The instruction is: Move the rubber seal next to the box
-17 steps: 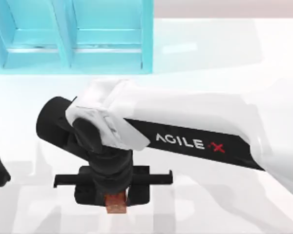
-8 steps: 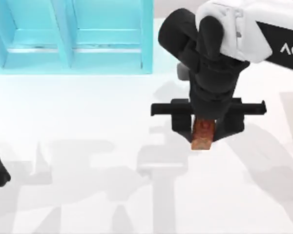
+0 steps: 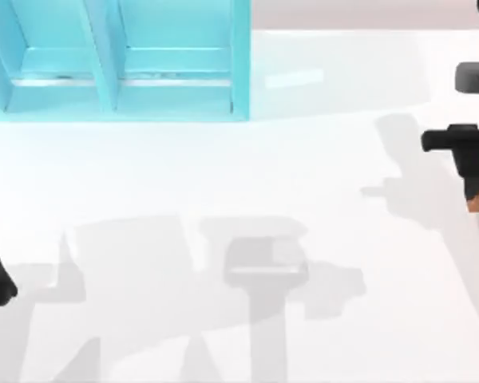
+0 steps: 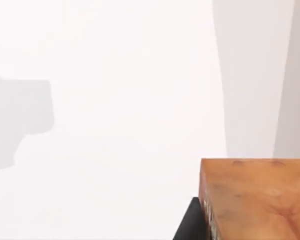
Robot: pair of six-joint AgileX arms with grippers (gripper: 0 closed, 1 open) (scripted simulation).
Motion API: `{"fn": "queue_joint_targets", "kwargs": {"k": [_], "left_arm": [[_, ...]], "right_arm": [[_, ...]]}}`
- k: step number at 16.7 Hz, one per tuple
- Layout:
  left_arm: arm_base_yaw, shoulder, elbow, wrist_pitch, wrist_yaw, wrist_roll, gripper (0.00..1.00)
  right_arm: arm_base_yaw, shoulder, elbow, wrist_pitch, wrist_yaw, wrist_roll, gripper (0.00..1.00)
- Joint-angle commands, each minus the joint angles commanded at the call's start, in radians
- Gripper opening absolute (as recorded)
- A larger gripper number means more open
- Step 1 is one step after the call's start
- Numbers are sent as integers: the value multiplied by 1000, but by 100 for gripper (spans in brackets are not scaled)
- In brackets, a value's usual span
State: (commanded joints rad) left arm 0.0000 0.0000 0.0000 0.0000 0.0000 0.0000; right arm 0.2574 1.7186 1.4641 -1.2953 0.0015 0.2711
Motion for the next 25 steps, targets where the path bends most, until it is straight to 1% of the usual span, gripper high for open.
{"fn": "queue_joint_targets", "kwargs": {"k": [3,5,11,14,17,21,25], "left_arm": [[0,0,0,0,0,0,100],[0,0,0,0,0,0,100],[0,0,0,0,0,0,100],[0,0,0,0,0,0,100],[0,0,0,0,0,0,100],[0,0,0,0,0,0,100],[0,0,0,0,0,0,100]], "right_arm": [[-114,-86,-77,-25,-1,-116,0],[-144,-109,-96,-34,-1,-147,0],[-140,-104,-87,-23,-7,-144,0],[-137,-107,-65,64,-56,-143,0],[-131,-107,-52,160,-84,-151,0],[-134,-112,-42,240,-103,-166,0],[-158,-109,-68,275,-101,-170,0]]}}
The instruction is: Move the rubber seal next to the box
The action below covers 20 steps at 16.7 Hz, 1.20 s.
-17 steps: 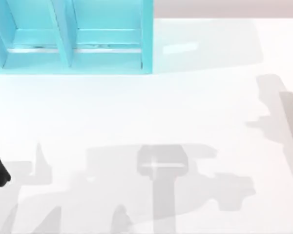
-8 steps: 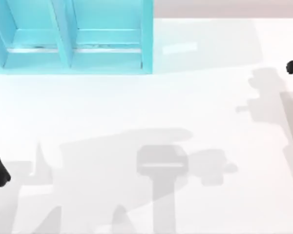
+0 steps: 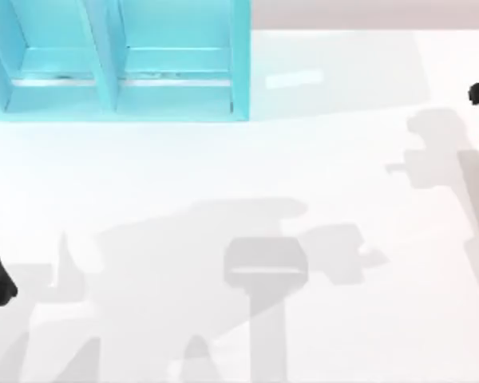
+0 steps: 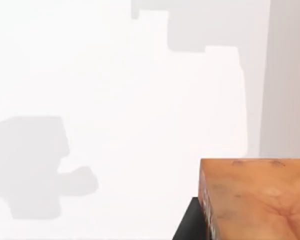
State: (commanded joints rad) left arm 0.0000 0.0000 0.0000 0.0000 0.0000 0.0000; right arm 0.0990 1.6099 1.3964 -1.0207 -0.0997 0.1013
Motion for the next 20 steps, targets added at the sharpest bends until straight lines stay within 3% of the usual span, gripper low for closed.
{"fn": "queue_joint_targets", "kwargs": {"k": [13,19,20], "left_arm": [[0,0,0,0,0,0,100],[0,0,0,0,0,0,100],[0,0,0,0,0,0,100]], "right_arm": [[12,30,-246,-45,93,22,0],[18,30,-256,-51,101,27,0],[18,30,-256,-51,101,27,8]]}}
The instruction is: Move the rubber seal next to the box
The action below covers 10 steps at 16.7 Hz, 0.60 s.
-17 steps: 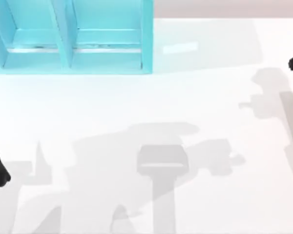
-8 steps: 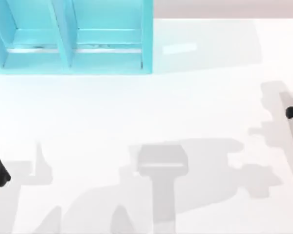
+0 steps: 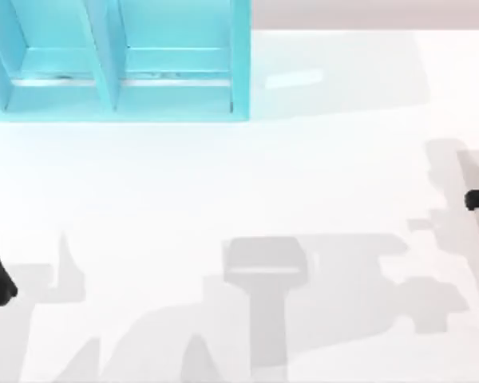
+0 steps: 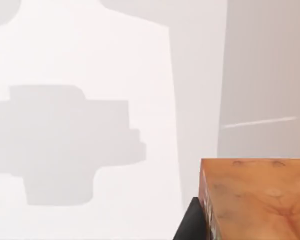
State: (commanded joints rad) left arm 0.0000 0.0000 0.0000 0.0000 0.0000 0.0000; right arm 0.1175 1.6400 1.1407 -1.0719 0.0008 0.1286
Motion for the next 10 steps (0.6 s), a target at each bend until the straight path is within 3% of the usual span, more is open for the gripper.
{"fn": "queue_joint_targets", "kwargs": {"k": [10], "left_arm": [[0,0,0,0,0,0,100]], "right_arm": [[0,0,0,0,0,0,83]]}}
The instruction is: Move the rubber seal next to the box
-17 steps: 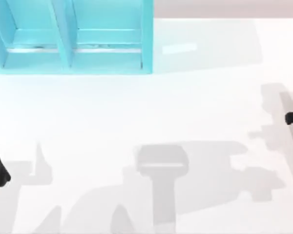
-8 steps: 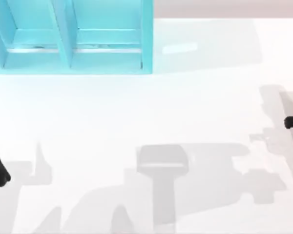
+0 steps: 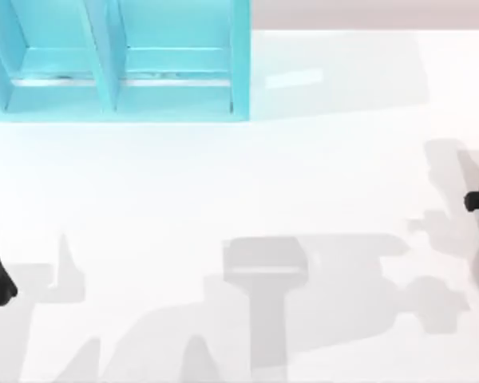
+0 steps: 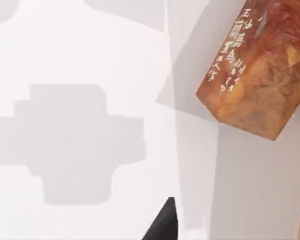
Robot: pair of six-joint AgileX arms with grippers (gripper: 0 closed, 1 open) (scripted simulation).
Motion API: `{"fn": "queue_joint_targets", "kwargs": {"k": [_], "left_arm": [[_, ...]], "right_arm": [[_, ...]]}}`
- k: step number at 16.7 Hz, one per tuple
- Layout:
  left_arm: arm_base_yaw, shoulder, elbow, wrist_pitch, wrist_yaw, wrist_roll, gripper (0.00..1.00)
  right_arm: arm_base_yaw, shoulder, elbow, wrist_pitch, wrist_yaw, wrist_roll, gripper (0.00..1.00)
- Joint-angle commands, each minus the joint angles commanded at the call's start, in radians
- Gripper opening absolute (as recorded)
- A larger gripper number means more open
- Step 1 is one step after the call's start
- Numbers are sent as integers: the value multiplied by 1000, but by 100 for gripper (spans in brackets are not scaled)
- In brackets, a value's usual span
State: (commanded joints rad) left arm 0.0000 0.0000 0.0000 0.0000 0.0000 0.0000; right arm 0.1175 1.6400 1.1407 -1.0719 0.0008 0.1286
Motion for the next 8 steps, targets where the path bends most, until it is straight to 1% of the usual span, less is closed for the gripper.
{"fn": "queue_joint_targets", "kwargs": {"k": [2,3,8], "left_arm": [[0,0,0,0,0,0,100],[0,0,0,0,0,0,100],[0,0,0,0,0,0,100]], "right_arm": [[0,0,0,0,0,0,98],[0,0,0,0,0,0,100],[0,0,0,0,0,0,100]]}}
